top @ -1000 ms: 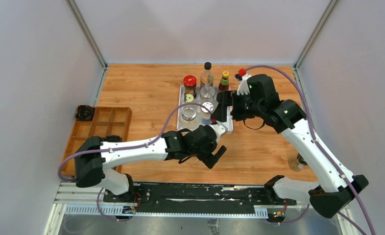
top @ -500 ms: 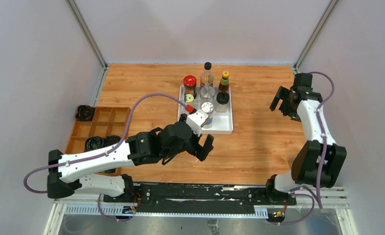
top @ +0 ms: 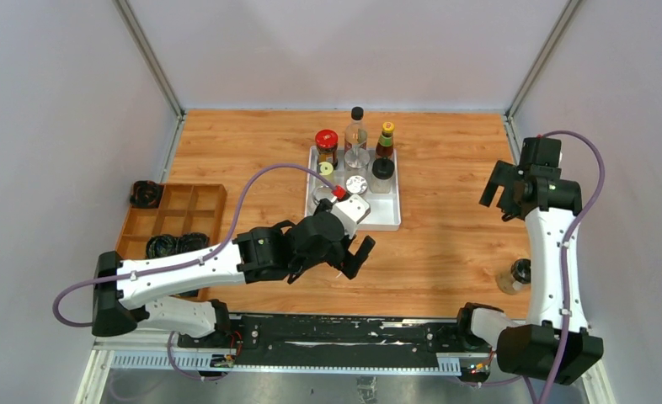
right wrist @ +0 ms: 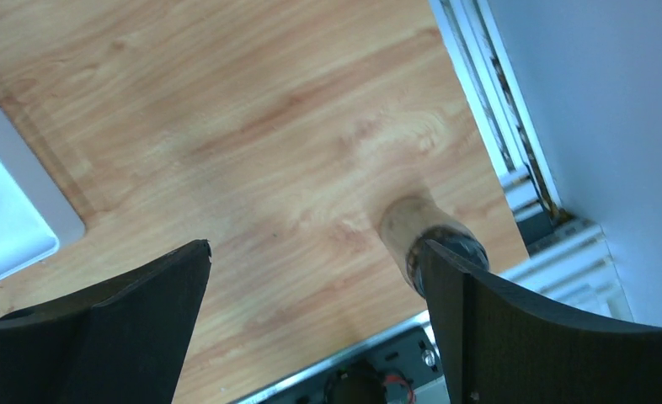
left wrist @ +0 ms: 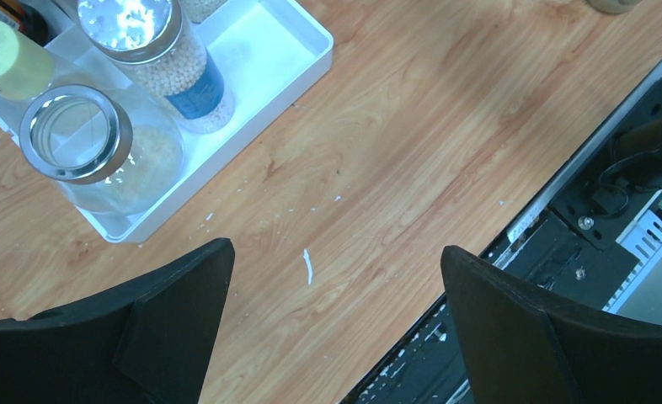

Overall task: Organize the condiment bottles
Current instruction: Pick up the bottle from the corner of the board.

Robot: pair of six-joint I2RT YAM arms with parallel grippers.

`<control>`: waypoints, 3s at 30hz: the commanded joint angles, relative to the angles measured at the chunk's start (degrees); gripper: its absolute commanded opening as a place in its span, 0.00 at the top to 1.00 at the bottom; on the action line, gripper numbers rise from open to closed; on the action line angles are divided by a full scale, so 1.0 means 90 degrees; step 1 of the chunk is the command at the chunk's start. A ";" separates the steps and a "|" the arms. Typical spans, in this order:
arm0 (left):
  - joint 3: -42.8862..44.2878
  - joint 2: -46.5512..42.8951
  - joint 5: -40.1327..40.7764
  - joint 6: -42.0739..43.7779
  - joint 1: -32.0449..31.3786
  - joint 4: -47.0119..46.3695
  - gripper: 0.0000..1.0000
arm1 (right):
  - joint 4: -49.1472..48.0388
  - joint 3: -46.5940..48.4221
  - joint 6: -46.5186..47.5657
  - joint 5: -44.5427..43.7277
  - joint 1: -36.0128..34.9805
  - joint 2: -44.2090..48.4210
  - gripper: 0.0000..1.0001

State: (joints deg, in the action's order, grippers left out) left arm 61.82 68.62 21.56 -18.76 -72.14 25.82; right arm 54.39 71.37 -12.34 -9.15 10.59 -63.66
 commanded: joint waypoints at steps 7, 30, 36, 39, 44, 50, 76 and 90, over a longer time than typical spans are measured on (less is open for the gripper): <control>0.0189 -0.0086 -0.0179 0.0272 -0.0012 0.0203 0.00 | 0.2602 0.0148 -0.1852 -0.2272 0.0006 -0.0210 0.01; -0.0191 -0.0815 -0.0345 0.0053 -0.0012 0.0407 0.00 | 0.2508 -0.1625 -0.3595 -0.2218 0.0549 0.0776 0.09; -0.0226 -0.0815 -0.0345 0.0063 -0.0012 0.0421 0.00 | 0.2135 -0.1686 -0.3322 -0.2116 0.0882 0.0905 0.09; -0.0253 -0.0772 -0.0383 0.0046 -0.0012 0.0350 0.00 | 0.1894 -0.1714 -0.3242 -0.1906 0.0983 0.0667 0.10; -0.0228 -0.0758 -0.0380 0.0044 -0.0012 0.0390 0.00 | 0.1476 -0.1969 -0.2991 -0.1584 0.1376 0.0353 0.11; -0.0248 -0.0815 -0.0340 0.0016 -0.0012 0.0378 0.00 | 0.1249 -0.1881 -0.2864 -0.1436 0.1691 -0.0056 0.11; -0.0492 -0.0722 -0.0344 -0.0092 -0.0012 0.0116 0.00 | 0.0947 -0.1415 -0.1970 -0.1594 0.1880 -0.0784 0.13; -0.0660 -0.0985 -0.0246 -0.0130 -0.0012 0.0183 0.00 | 0.1418 -0.1485 -0.2483 -0.1664 0.1900 -0.0840 0.16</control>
State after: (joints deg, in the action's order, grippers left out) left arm 56.77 61.17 18.52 -19.14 -72.14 28.36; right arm 63.48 57.36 -32.16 -23.70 26.65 -71.22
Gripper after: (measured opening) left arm 1.000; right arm 0.840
